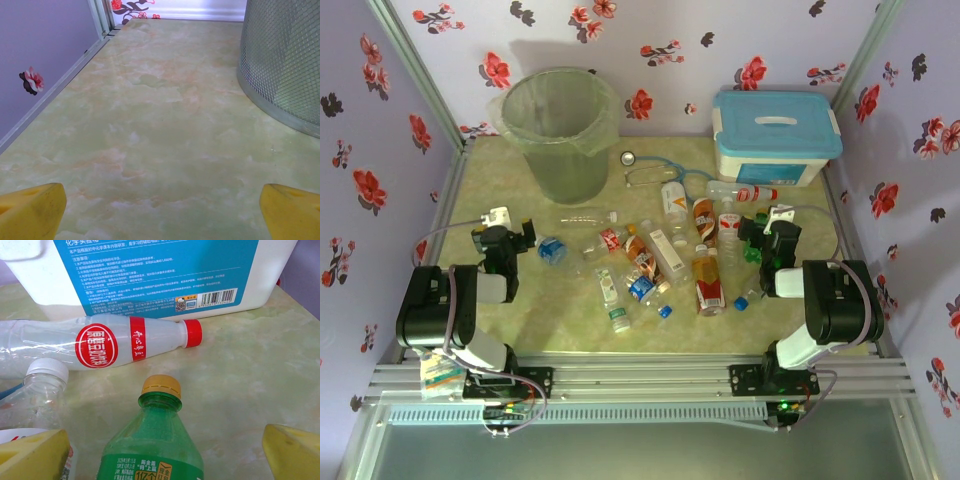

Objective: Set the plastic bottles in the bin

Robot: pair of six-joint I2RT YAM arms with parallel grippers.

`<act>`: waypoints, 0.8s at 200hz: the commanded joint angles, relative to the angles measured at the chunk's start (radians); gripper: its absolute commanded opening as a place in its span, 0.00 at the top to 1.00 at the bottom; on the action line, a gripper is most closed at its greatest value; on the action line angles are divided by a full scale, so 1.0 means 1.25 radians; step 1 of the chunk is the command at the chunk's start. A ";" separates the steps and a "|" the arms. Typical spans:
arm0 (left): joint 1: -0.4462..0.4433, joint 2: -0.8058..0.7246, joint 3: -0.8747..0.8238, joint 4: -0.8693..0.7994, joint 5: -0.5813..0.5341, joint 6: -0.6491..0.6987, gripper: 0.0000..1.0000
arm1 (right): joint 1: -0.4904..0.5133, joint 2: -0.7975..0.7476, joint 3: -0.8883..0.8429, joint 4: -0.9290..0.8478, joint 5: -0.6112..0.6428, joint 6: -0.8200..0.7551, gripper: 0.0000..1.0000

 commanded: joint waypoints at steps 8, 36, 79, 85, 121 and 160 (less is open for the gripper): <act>0.006 0.002 0.018 0.004 0.008 0.008 0.00 | -0.005 0.008 0.014 0.000 -0.008 0.001 0.01; 0.007 0.003 0.017 0.005 0.008 0.007 0.00 | -0.005 0.006 0.013 0.002 -0.009 0.002 0.01; 0.009 -0.099 0.113 -0.247 -0.003 0.002 0.00 | -0.005 -0.103 0.087 -0.214 0.054 0.025 0.01; 0.005 -0.111 0.125 -0.274 -0.009 0.003 0.00 | -0.006 -0.130 0.101 -0.257 0.058 0.027 0.01; -0.005 -0.271 0.153 -0.449 -0.051 -0.081 0.00 | -0.005 -0.284 0.263 -0.682 0.141 0.127 0.01; -0.014 -0.430 0.255 -0.788 -0.005 -0.246 0.00 | 0.001 -0.348 0.470 -1.228 0.143 0.283 0.01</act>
